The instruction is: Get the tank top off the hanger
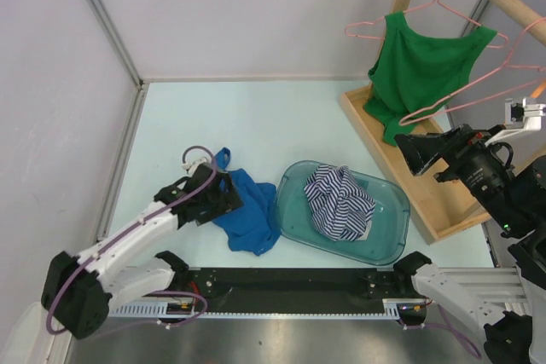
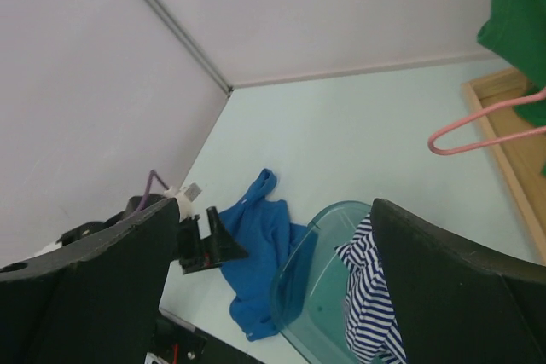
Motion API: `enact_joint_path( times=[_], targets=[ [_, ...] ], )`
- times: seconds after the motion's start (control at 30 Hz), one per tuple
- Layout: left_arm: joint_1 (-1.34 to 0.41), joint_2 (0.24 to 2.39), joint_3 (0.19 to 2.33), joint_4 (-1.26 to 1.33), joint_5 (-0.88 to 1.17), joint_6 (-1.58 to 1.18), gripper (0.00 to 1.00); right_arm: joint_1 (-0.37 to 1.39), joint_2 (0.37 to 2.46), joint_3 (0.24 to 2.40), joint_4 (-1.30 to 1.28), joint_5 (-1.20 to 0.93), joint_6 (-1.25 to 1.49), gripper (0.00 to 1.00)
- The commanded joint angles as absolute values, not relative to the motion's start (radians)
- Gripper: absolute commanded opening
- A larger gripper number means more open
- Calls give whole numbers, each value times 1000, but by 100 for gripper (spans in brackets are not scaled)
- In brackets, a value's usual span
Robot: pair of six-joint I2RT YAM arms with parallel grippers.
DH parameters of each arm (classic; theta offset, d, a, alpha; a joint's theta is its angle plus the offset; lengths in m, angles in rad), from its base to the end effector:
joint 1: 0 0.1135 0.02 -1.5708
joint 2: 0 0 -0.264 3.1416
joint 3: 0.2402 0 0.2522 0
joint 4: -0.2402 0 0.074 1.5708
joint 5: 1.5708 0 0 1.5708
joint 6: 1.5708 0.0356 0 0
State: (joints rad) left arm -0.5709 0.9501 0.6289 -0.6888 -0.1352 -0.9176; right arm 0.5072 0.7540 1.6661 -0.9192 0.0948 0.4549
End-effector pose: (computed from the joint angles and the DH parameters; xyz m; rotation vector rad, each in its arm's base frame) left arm 0.1506 -0.0910 0.2153 -0.5011 2.5664 -0.3798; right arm 0.0362 0.0162 0.5239 0.0339 1.6185 0.6749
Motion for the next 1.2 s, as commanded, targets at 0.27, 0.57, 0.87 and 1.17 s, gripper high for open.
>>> enact_joint_path(
  times=[0.27, 0.57, 0.87, 1.17],
  targets=[
    [-583, 1218, 594, -433, -261, -1014, 78, 483, 719, 1599, -877, -81, 515, 100],
    [-398, 1241, 686, -336, -74, -689, 1, 476, 710, 1615, -908, -127, 520, 100],
    [-382, 936, 1011, -377, 405, -537, 0, 477, 683, 1644, -940, -83, 489, 100],
    [-664, 851, 1049, -134, 647, -555, 0, 476, 675, 1643, -931, -78, 488, 100]
  ],
)
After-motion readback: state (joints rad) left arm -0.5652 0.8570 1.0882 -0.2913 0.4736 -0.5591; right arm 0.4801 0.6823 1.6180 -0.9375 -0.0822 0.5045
